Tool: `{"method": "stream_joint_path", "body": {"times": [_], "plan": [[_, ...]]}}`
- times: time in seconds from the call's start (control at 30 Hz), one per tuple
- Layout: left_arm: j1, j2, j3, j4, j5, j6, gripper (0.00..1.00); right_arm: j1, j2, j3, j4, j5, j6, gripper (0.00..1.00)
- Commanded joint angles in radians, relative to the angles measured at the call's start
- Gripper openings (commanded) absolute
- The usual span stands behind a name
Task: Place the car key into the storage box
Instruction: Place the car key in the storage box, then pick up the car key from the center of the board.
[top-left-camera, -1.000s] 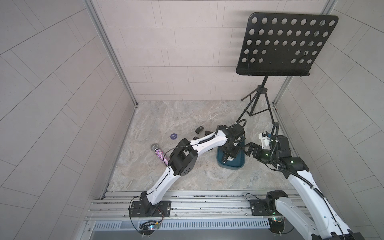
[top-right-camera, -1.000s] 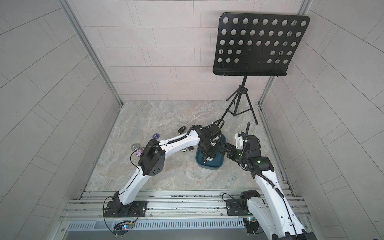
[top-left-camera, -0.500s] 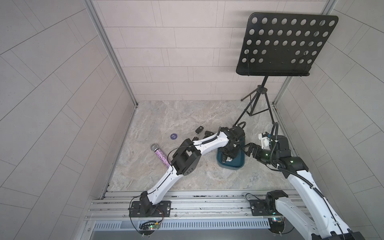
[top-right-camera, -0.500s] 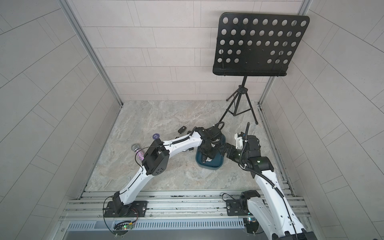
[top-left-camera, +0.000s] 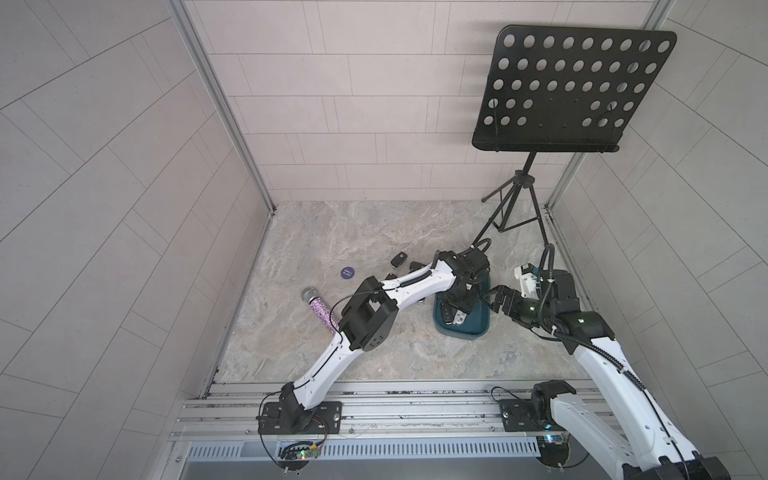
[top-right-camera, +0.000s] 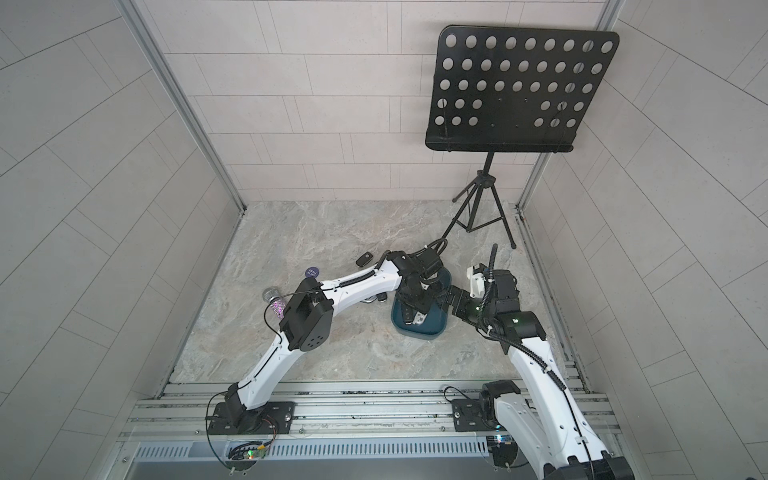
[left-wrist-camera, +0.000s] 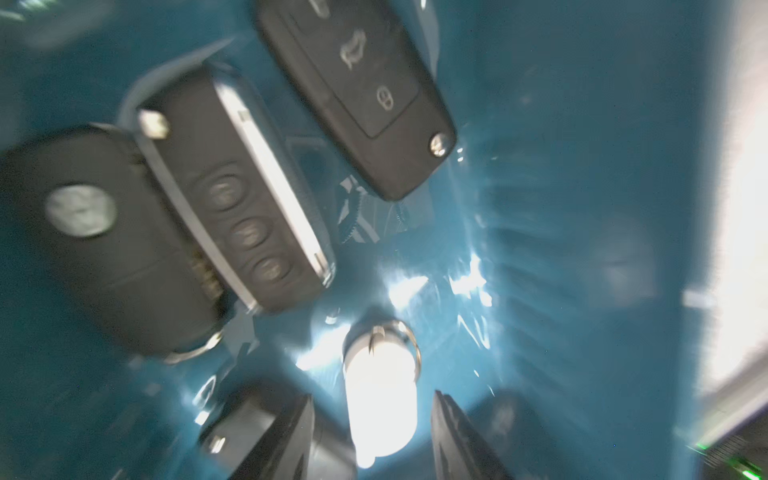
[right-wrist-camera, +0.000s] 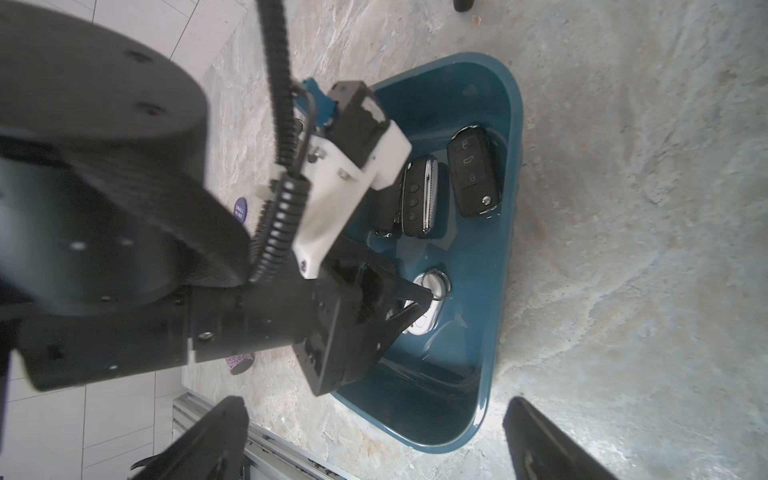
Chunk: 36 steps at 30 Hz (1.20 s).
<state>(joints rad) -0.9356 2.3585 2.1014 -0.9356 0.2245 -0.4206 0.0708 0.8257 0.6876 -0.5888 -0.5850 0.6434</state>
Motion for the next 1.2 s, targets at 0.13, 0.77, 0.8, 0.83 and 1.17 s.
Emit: {"method": "stream_joint_path", "body": {"times": [0.13,0.77,0.8,0.83,1.17], "plan": [[0.118,-0.259,-0.138,0.075,-0.037,-0.056,0.54,0.016,0.031,0.047,0.053,0.030,-0.017,1.00],[0.465,-0.784,-0.780,0.263,-0.022,-0.136,1.00,0.397,0.608,0.492,0.021,0.219,-0.175,0.93],[0.479,-0.795,-0.796,0.262,-0.012,-0.138,1.00,0.411,0.630,0.514,0.015,0.234,-0.184,0.93],[0.499,-0.806,-0.817,0.264,-0.001,-0.142,1.00,0.427,0.658,0.538,0.007,0.243,-0.192,0.93],[0.685,-0.906,-0.967,0.261,0.077,-0.144,1.00,0.540,0.888,0.712,-0.046,0.306,-0.215,0.81]]}}
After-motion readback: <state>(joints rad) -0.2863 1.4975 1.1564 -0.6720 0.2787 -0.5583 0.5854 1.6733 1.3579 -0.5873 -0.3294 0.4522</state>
